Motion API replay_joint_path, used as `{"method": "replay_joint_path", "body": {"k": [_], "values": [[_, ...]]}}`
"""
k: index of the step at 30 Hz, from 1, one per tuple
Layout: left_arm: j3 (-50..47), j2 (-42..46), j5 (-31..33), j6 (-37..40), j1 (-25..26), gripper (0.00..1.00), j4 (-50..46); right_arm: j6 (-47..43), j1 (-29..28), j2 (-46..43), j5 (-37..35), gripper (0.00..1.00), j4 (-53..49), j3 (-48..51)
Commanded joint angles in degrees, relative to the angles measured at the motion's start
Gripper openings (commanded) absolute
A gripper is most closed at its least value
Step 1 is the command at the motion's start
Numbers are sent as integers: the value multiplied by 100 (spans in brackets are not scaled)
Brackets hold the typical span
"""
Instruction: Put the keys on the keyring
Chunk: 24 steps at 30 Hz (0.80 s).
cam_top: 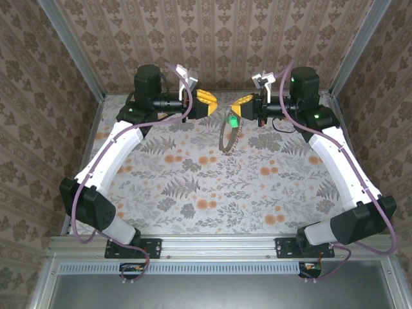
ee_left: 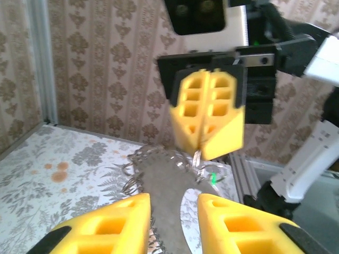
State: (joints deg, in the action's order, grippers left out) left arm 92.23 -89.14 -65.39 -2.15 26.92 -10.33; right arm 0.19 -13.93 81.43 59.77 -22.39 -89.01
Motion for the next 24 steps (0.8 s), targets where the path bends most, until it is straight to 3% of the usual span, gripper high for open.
{"method": "replay_joint_path", "body": {"k": [1,24], "values": [[378,-282,-617,725,-37,34,-915,-894,3,214,327,0,-1315,-423],[755,-892,-1127,863,233,34,-1096,-572,-131,469,479,0,-700,-272]]}}
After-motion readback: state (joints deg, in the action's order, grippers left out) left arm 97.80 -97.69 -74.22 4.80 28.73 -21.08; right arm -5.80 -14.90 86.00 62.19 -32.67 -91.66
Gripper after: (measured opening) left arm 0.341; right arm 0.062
